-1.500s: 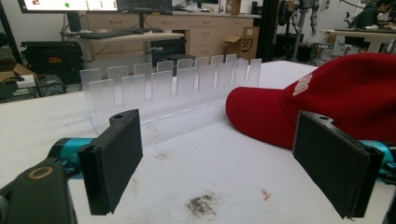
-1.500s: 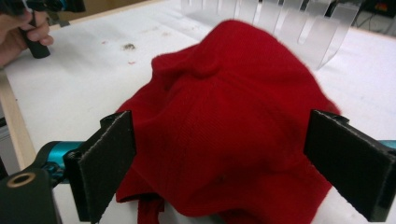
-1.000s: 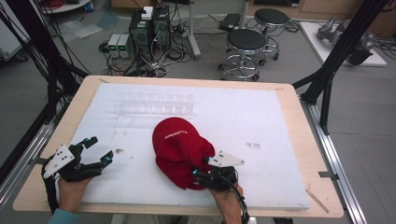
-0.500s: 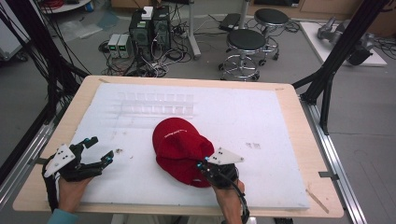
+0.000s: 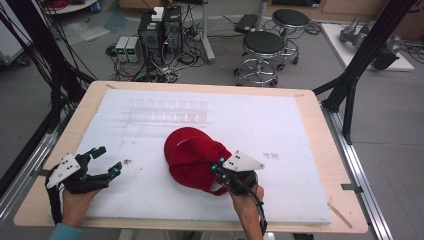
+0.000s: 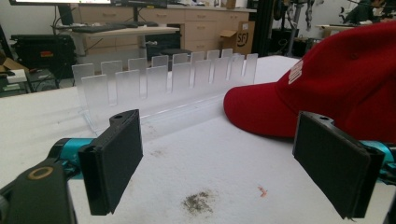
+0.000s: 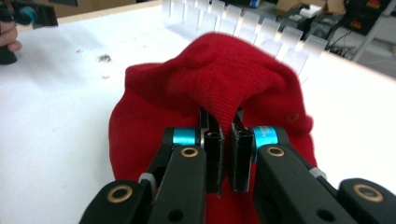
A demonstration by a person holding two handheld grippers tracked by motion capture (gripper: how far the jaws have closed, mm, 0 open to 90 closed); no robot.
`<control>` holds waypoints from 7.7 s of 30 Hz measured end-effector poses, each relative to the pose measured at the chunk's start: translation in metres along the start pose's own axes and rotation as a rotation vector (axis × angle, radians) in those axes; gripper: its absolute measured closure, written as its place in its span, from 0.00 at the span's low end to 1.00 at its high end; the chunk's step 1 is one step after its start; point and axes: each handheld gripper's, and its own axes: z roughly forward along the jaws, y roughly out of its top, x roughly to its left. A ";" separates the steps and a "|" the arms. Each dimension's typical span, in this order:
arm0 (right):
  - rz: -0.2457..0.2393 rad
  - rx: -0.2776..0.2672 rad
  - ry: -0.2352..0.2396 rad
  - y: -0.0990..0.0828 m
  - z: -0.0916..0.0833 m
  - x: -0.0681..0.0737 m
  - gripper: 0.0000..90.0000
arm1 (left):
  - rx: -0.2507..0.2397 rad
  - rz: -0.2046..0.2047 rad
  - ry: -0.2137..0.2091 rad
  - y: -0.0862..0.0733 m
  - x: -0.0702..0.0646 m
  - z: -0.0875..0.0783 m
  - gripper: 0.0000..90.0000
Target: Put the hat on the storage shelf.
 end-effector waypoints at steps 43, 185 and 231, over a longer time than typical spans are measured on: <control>-0.090 -0.167 0.307 0.075 0.001 -0.035 0.97 | 0.132 0.054 -0.303 0.093 -0.017 0.046 0.18; 0.146 -0.129 0.219 0.025 0.023 -0.005 0.58 | 0.194 -0.032 -0.262 0.185 -0.096 0.158 0.93; 0.153 -0.118 0.245 0.034 0.019 -0.010 0.95 | 0.118 -0.023 -0.249 0.186 -0.075 0.145 0.13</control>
